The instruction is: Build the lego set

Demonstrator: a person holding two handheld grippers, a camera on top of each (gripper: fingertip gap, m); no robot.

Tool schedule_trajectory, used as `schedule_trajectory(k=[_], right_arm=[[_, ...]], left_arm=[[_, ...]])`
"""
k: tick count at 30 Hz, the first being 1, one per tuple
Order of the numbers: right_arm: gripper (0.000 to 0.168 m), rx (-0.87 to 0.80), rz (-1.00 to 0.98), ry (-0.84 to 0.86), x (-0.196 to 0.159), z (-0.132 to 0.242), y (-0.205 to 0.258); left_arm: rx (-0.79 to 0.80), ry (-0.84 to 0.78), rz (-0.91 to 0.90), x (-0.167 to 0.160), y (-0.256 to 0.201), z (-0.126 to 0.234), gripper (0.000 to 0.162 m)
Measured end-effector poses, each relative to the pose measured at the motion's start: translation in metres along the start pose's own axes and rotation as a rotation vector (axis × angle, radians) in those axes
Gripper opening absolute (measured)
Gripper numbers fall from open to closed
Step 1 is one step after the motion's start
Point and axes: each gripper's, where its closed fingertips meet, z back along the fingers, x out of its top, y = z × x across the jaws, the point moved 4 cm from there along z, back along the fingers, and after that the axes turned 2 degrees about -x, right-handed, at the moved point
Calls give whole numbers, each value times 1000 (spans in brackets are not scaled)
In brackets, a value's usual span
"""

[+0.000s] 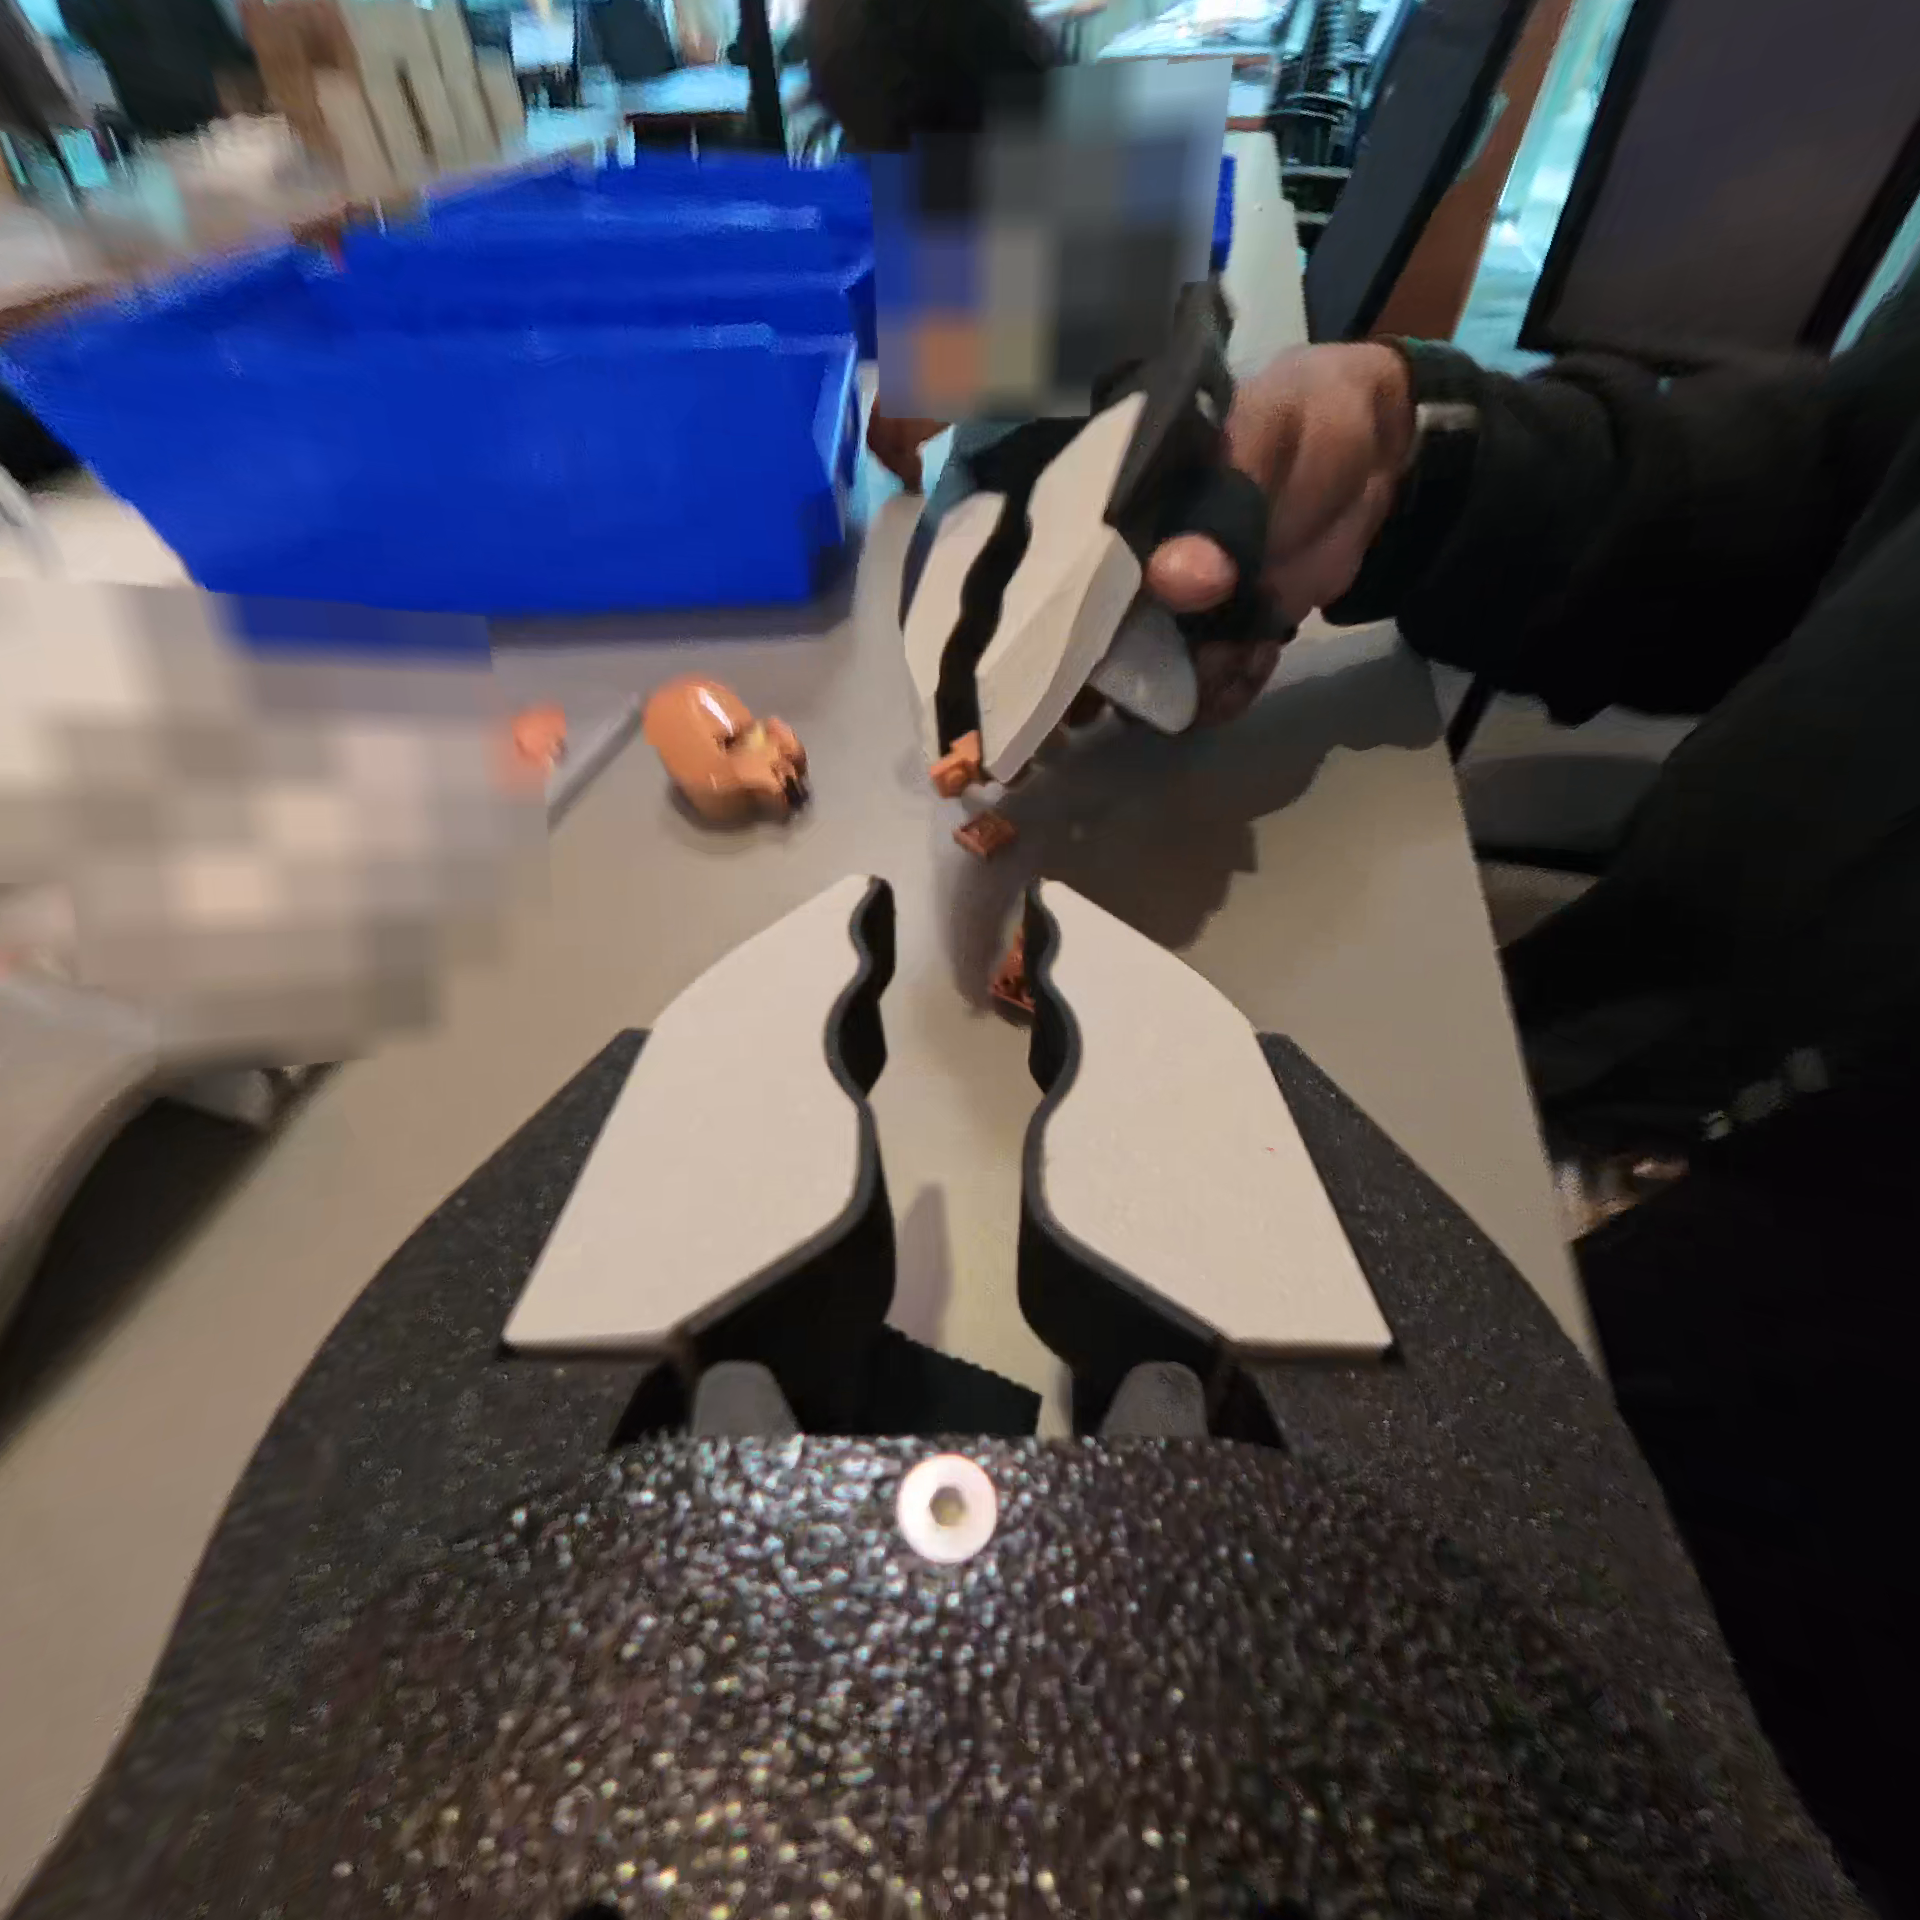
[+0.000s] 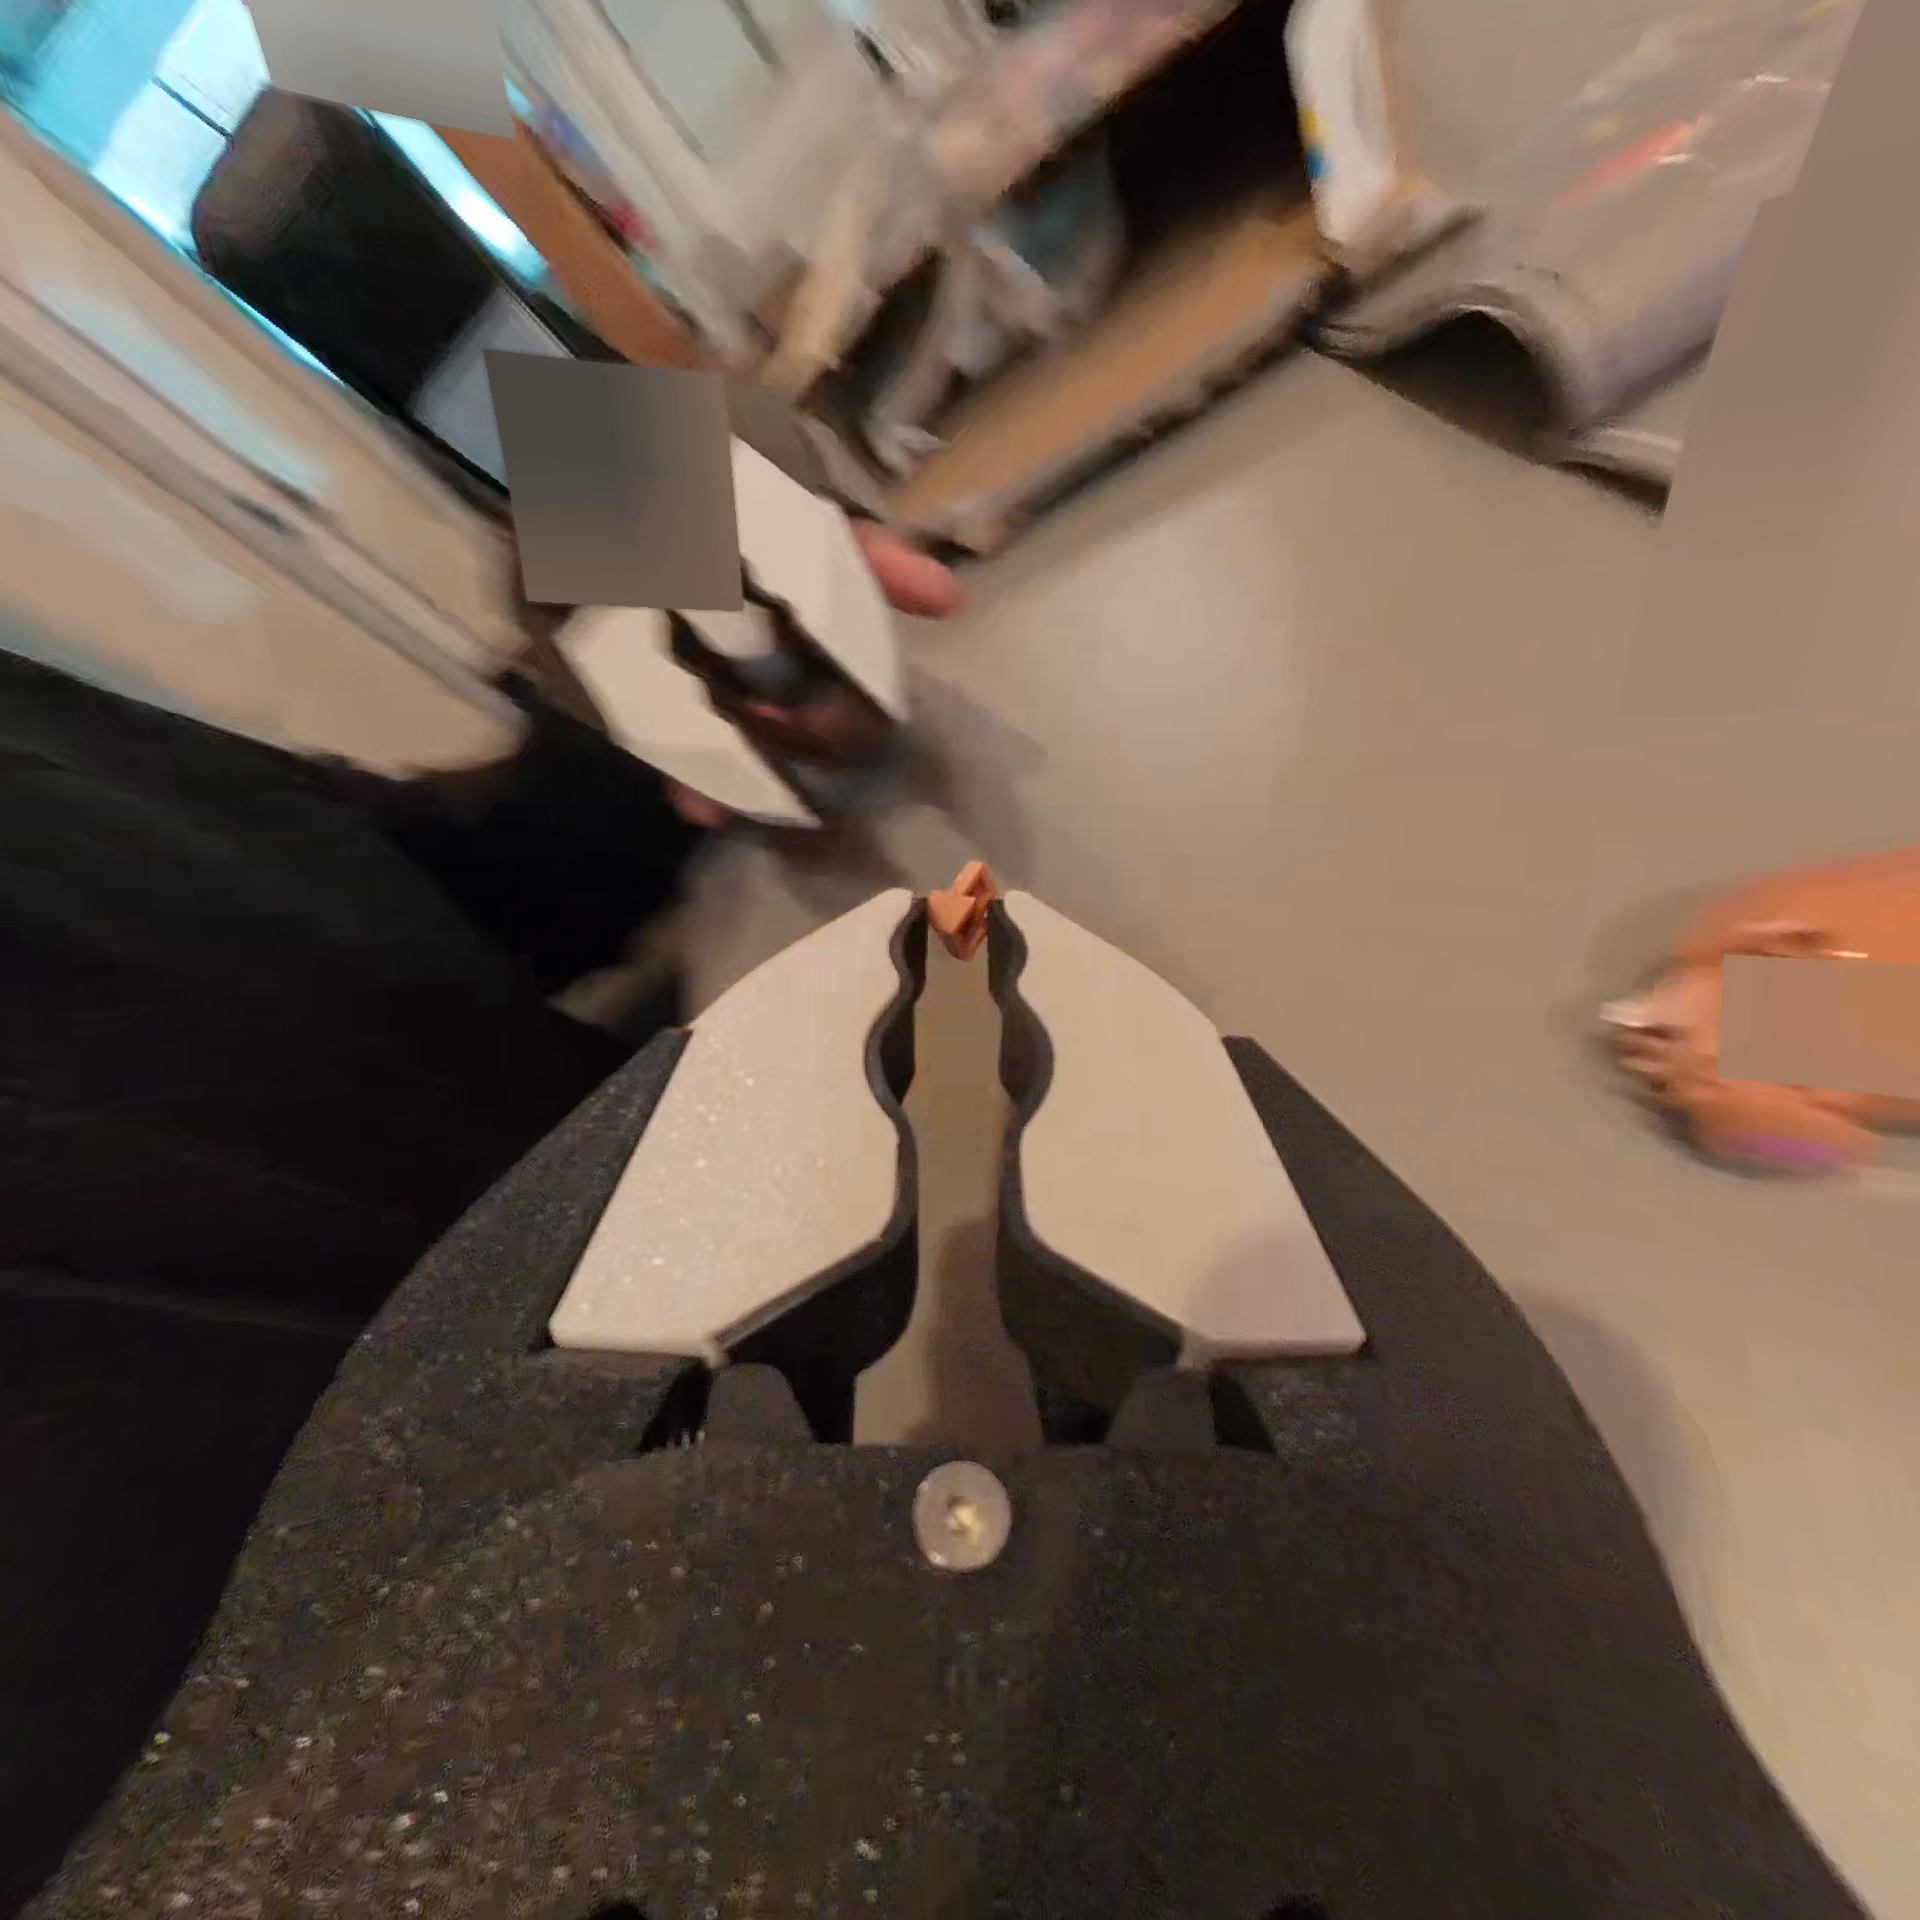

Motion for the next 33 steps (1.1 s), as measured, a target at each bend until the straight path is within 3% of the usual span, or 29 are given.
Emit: schedule_trajectory(k=[2,5,13,18,23,26,30,33], right_arm=[[11,197,-144,-71,7,0,15],[11,338,-240,-109,8,-3,27],[11,462,-265,-107,6,-10,46],[11,491,-262,-120,6,-11,49],[12,428,-182,-126,1,-12,46],[22,341,-66,-121,-1,-11,44],[43,92,214,-88,-6,-5,37],[47,-93,490,-164,-1,4,39]], left_arm=[[-6,-48,-211,11,-5,0,21],[-28,-119,-434,21,-14,-3,19],[-82,-173,-600,25,-26,-9,20],[-40,-191,-635,27,-27,-9,9],[-29,-129,-561,22,-27,-12,9],[-25,-76,-458,18,-24,-15,8],[-63,-83,-291,18,-25,-13,8],[-123,-50,-126,15,-23,-11,8]])
